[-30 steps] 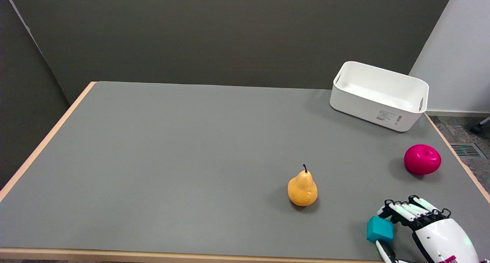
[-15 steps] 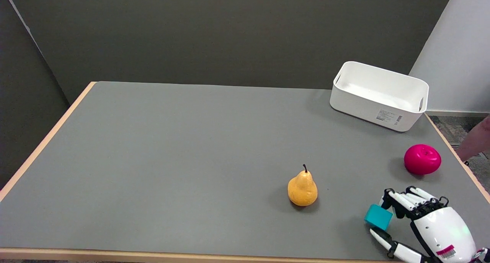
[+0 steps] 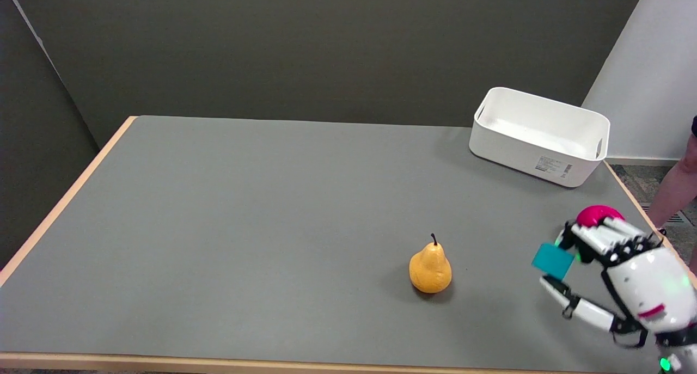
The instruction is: Pick up the cube.
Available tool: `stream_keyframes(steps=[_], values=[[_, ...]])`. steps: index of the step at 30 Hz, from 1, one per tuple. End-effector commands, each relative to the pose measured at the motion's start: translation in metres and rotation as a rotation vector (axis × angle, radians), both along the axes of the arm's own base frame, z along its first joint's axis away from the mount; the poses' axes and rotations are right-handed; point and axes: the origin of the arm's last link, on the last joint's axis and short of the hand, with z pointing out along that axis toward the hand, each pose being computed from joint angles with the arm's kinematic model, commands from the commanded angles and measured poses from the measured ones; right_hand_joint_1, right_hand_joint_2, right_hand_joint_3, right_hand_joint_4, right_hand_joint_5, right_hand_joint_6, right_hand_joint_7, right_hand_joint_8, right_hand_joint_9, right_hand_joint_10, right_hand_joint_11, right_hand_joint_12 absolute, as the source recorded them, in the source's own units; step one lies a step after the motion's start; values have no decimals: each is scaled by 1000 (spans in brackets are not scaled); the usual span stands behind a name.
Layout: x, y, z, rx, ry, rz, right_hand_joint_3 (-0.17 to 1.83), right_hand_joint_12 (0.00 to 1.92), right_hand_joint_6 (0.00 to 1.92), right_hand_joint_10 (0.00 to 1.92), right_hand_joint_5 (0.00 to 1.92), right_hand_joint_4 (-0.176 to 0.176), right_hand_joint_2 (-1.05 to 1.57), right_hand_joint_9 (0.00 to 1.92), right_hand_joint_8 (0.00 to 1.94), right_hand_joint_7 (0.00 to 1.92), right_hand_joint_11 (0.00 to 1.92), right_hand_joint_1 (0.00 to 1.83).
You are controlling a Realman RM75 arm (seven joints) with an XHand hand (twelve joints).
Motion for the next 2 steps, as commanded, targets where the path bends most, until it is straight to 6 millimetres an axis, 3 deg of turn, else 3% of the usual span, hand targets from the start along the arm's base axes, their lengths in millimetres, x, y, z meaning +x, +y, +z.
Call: stream_keyframes(steps=[1,2], values=[[84,-81,47,-73,154,163,711,1921,1556,1921,745,21,928,889,1798,896,662,968],[88,-89,53,-97,164,168,709,1921,1556,1921,743,21,930,891,1803,895,654,967]])
